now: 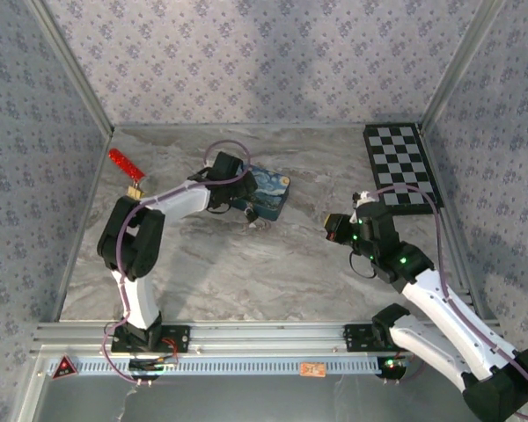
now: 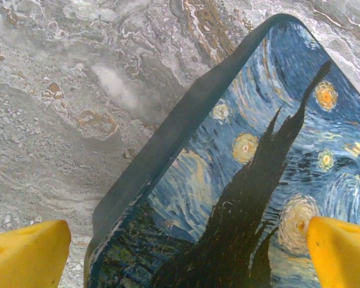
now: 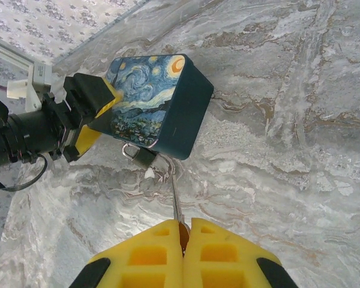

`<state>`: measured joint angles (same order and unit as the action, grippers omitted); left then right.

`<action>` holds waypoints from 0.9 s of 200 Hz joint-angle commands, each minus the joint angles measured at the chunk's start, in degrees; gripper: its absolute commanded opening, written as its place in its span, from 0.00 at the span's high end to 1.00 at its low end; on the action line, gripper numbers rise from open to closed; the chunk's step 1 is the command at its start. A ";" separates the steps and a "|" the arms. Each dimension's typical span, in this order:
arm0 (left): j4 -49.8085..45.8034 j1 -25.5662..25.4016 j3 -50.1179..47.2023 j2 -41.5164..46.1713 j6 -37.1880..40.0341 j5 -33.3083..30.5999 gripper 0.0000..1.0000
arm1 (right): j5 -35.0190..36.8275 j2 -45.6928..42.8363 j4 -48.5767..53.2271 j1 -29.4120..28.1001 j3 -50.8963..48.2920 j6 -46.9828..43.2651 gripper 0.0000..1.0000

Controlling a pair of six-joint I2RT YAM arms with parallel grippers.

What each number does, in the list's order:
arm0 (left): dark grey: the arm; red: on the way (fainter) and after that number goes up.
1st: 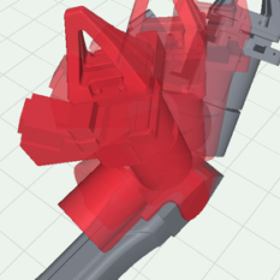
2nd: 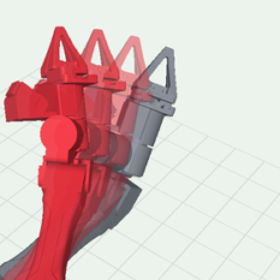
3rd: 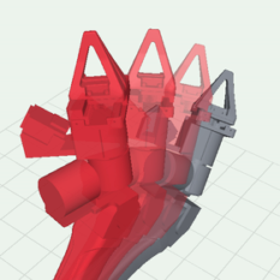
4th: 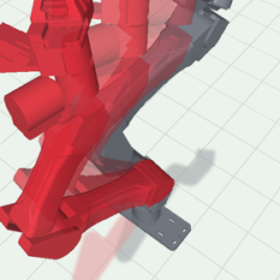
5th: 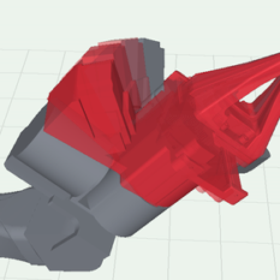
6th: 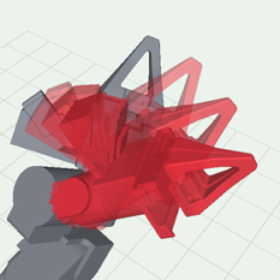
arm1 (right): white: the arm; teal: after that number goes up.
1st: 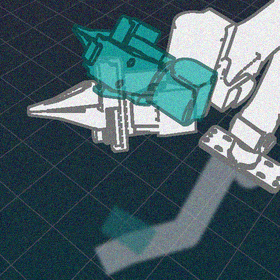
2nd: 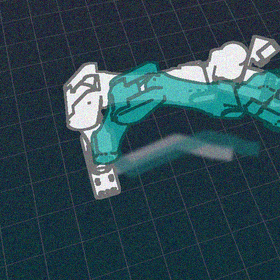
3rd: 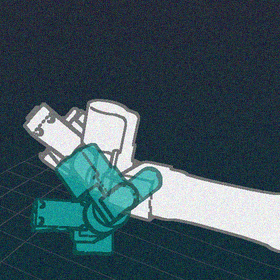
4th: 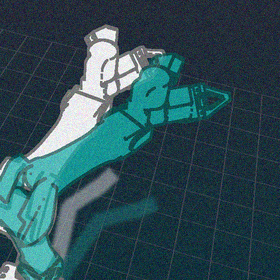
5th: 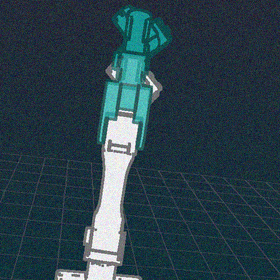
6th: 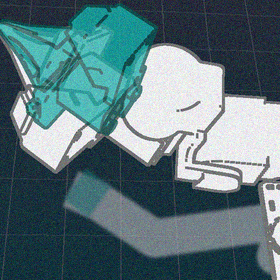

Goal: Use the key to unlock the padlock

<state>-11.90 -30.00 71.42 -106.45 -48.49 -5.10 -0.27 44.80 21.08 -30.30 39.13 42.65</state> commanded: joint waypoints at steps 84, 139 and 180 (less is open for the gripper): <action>0.38 2.41 -3.42 7.71 12.14 11.86 0.00 | -0.34 -0.77 -1.05 -0.73 -0.46 1.20 1.00; -16.90 5.13 16.92 -6.70 27.57 6.97 0.00 | -0.17 -1.18 -0.71 -0.90 -0.77 1.39 1.00; -23.25 4.43 29.64 -16.05 34.78 10.17 0.00 | -0.34 -0.96 -0.75 -0.91 -1.09 1.84 1.00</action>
<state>-27.57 -24.88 95.09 -118.41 -20.86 3.81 -0.69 44.07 20.40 -30.89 38.26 43.55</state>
